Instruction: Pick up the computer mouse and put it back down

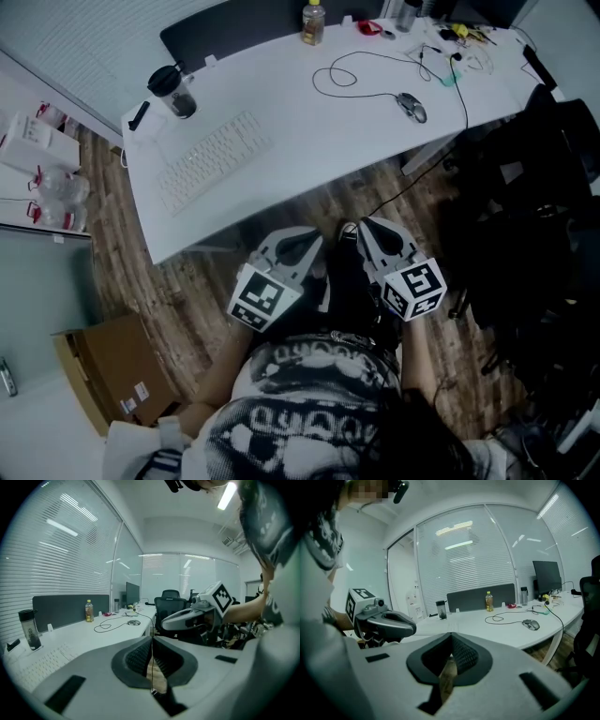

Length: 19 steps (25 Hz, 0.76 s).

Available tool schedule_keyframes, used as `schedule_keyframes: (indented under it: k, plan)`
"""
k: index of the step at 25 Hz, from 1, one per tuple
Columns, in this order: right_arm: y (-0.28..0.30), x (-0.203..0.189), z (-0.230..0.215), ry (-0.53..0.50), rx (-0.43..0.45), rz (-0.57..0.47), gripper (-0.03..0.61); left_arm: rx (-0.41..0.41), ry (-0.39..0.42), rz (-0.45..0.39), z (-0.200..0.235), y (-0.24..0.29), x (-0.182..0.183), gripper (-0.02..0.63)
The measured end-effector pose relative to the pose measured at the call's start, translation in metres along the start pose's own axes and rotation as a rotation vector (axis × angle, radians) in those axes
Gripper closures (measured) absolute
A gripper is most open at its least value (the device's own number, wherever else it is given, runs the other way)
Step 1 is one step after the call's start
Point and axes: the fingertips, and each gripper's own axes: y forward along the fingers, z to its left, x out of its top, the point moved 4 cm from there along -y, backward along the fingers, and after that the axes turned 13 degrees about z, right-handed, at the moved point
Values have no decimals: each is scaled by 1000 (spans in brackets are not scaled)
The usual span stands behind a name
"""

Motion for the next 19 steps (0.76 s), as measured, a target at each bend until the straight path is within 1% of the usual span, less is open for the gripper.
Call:
schedule_keyframes:
  k: [4, 12, 19]
  plan:
    - [-8, -3, -7, 12, -15, -14, 584, -16, 13, 8, -8, 7, 0, 609]
    - [-23, -13, -21, 26, -52, -9, 584, -54, 51, 14, -21, 13, 6, 609]
    - [-29, -24, -27, 24, -62, 6, 584, -68, 60, 24, -26, 16, 0, 609]
